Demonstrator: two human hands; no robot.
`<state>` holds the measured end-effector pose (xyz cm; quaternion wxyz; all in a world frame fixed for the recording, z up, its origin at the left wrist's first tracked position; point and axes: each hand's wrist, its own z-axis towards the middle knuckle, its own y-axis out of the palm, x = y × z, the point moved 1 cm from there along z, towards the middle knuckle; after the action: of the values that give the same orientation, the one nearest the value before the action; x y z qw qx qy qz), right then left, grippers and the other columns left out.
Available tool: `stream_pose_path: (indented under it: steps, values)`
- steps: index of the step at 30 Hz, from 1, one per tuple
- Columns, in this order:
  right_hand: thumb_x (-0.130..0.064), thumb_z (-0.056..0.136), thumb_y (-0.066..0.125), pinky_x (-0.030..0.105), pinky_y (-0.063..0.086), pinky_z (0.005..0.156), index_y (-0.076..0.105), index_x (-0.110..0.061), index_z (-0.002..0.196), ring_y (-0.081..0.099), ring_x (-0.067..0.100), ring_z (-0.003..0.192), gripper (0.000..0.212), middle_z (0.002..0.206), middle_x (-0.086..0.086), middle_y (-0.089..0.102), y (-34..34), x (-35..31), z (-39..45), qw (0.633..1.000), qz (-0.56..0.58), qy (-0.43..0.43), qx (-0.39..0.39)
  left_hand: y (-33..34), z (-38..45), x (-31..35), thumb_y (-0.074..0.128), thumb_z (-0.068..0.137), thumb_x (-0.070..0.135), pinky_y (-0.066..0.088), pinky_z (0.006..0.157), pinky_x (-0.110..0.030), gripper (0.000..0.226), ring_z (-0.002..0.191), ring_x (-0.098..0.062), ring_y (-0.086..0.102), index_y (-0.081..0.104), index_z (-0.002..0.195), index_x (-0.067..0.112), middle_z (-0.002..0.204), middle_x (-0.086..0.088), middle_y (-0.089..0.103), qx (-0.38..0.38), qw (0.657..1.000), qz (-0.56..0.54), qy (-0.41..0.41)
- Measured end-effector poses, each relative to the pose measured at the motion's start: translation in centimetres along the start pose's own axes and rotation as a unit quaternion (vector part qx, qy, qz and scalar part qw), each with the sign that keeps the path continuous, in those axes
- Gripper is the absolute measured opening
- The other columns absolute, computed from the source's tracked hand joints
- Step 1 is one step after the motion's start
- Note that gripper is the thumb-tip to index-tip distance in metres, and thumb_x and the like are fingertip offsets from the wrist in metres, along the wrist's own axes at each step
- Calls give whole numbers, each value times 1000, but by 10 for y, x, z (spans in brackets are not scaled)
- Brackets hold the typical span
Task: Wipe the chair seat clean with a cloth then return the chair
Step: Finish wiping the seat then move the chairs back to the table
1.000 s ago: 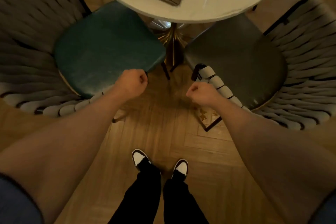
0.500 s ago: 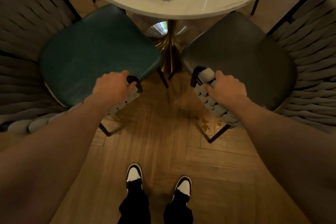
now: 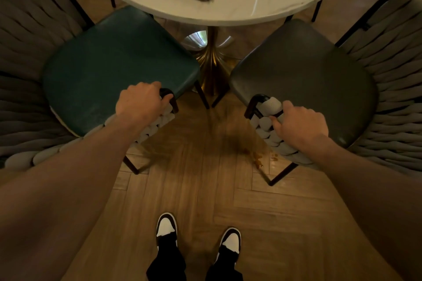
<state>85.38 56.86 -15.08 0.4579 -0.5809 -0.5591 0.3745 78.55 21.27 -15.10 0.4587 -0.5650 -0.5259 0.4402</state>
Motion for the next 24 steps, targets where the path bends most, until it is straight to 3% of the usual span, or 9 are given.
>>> stream_pose_path:
  steps: [3, 8, 14, 24]
  values:
    - [-54, 102, 46, 30, 29, 51, 46, -22, 113, 38, 7, 56, 33, 69, -10, 38, 0, 0, 0, 1000, 7, -7, 4, 0, 5, 1, 39, 94, 62, 44, 60, -37, 48, 69, -25, 50, 59, 106, 19, 87, -8, 63, 1, 1000, 6, -4]
    - [-54, 102, 46, 32, 40, 58, 47, -21, 115, 52, 16, 66, 35, 72, -8, 43, 3, -5, 0, 1000, 8, -13, 3, -3, 3, 3, 40, 94, 61, 44, 60, -38, 47, 69, -25, 48, 58, 108, 19, 83, -7, 58, -6, 1000, 2, -15]
    - [-53, 102, 47, 31, 35, 55, 47, -21, 115, 50, 15, 66, 34, 81, -5, 50, 1, -3, 0, 1000, 15, -21, 9, -6, -2, 11, 44, 95, 57, 42, 60, -37, 43, 68, -22, 47, 59, 108, 19, 79, -2, 52, -8, 1000, -15, -20]
    - [-51, 102, 48, 33, 41, 60, 48, -20, 116, 54, 17, 71, 34, 85, -4, 53, 0, -4, -1, 999, 28, -26, 15, -7, -3, 21, 43, 95, 57, 39, 56, -35, 43, 65, -20, 46, 59, 108, 19, 78, -2, 50, -10, 1000, -17, -18]
